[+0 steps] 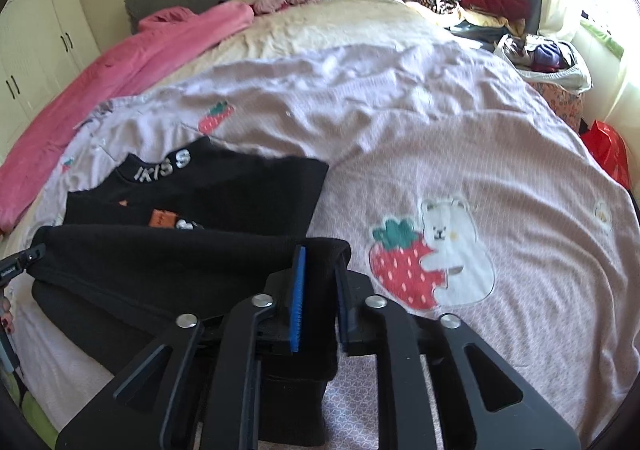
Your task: Fold small clothes
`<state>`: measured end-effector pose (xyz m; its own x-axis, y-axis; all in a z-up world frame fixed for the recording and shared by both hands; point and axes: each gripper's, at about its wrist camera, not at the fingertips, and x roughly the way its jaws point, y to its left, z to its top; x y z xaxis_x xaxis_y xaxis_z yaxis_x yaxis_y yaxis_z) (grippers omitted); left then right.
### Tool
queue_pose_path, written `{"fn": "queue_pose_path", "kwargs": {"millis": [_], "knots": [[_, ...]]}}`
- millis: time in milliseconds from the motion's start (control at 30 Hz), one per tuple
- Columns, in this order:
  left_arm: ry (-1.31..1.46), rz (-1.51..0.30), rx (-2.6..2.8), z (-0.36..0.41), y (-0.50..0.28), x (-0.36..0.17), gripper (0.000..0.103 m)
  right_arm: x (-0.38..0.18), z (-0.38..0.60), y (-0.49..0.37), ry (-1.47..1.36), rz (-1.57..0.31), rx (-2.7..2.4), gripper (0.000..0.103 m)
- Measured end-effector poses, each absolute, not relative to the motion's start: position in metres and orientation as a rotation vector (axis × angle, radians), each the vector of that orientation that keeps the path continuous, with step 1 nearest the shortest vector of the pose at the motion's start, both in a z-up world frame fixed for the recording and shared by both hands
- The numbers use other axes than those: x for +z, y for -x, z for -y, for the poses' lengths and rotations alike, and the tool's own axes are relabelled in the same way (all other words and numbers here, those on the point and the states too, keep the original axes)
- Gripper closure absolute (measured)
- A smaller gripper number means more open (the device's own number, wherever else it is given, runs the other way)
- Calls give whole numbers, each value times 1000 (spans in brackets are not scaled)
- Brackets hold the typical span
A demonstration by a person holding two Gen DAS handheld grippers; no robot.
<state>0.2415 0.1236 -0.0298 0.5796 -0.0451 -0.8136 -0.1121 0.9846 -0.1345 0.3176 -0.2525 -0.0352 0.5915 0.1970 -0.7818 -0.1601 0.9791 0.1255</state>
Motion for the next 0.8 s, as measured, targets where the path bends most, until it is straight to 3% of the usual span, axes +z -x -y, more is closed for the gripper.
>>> {"fn": "queue_pose_path", "kwargs": {"millis": [67, 133, 400, 633, 733, 800], "knots": [[206, -930, 44, -130, -236, -22, 68, -33, 252, -314, -22, -909, 177, 39], [228, -889, 48, -137, -228, -9, 62, -25, 254, -306, -24, -877, 187, 41], [250, -773, 41, -142, -183, 27, 62, 16, 249, -249, 29, -741, 253, 39], [72, -830, -49, -77, -158, -3, 62, 10, 215, -207, 98, -741, 377, 40], [40, -862, -89, -50, -163, -20, 62, -3, 198, -202, 125, -770, 424, 50], [23, -875, -94, -39, -170, -29, 62, -15, 187, -205, 147, -801, 439, 50]]}}
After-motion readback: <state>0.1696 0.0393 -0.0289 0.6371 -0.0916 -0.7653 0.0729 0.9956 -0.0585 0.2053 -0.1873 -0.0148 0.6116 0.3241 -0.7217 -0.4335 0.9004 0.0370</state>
